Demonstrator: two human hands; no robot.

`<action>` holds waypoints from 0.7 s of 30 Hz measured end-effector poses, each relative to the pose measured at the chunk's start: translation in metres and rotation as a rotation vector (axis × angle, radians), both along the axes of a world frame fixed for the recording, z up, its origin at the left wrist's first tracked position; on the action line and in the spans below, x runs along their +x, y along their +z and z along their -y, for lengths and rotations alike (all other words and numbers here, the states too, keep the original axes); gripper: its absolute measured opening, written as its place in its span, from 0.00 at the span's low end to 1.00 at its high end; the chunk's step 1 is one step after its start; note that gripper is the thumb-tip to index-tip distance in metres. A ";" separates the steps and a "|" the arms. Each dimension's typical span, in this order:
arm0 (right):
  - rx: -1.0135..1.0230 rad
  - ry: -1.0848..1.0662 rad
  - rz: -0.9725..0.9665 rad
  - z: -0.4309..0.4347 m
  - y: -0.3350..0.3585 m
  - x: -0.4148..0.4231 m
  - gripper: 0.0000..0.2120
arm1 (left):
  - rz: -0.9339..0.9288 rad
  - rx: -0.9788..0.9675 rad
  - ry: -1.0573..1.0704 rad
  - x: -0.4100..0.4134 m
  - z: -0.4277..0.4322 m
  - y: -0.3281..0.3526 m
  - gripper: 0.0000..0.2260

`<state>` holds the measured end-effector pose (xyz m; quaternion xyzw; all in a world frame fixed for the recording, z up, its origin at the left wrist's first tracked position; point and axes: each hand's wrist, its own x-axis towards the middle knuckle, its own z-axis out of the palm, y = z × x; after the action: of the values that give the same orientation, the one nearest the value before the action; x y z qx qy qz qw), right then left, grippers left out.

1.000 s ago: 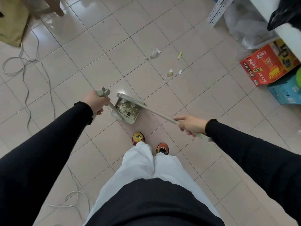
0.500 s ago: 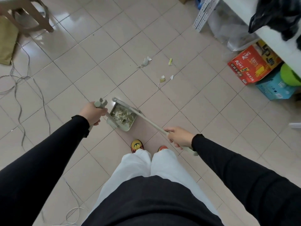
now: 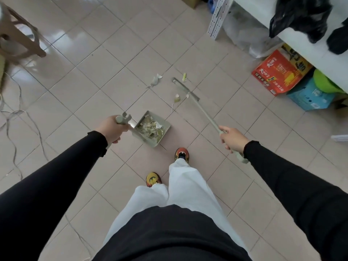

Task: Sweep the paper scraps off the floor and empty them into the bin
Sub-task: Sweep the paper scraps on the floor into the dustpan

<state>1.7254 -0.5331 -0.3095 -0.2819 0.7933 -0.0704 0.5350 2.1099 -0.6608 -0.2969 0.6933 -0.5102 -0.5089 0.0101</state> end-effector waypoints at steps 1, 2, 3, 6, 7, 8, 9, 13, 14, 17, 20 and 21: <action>0.010 -0.004 -0.013 0.014 -0.004 -0.013 0.26 | 0.001 0.001 -0.005 -0.012 0.007 0.000 0.05; 0.022 0.002 -0.029 0.028 -0.009 -0.025 0.26 | 0.001 0.004 -0.011 -0.025 0.013 -0.001 0.05; 0.033 0.015 -0.043 0.042 -0.013 -0.036 0.26 | 0.002 0.010 -0.018 -0.037 0.020 -0.002 0.06; 0.075 0.070 -0.077 0.081 -0.029 -0.057 0.25 | 0.010 0.036 -0.036 -0.072 0.037 -0.006 0.06; 0.096 0.091 -0.082 0.092 -0.036 -0.059 0.25 | 0.011 0.046 -0.036 -0.082 0.041 -0.007 0.06; 0.117 0.115 -0.081 0.099 -0.042 -0.060 0.24 | 0.014 0.055 -0.035 -0.091 0.044 -0.008 0.06; 0.138 0.144 -0.074 0.102 -0.046 -0.058 0.24 | 0.020 0.060 -0.035 -0.099 0.047 -0.009 0.05; 0.190 0.277 -0.032 0.089 -0.040 -0.040 0.22 | 0.054 0.064 -0.053 -0.117 0.056 -0.012 0.05; 0.202 0.291 0.003 0.079 -0.034 -0.040 0.23 | 0.060 0.067 -0.061 -0.118 0.057 -0.012 0.06; 0.229 0.207 0.121 0.044 -0.007 -0.057 0.25 | 0.062 0.071 -0.057 -0.117 0.055 -0.014 0.07; 0.231 0.175 0.188 0.012 0.027 -0.065 0.25 | 0.057 0.072 -0.047 -0.115 0.052 -0.014 0.08; 0.221 0.173 0.191 0.005 0.034 -0.063 0.25 | 0.056 0.072 -0.047 -0.114 0.051 -0.013 0.08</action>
<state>1.6623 -0.5379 -0.2750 -0.2806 0.7145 0.0372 0.6398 1.9960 -0.7116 -0.3103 0.6950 -0.5078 -0.5073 -0.0414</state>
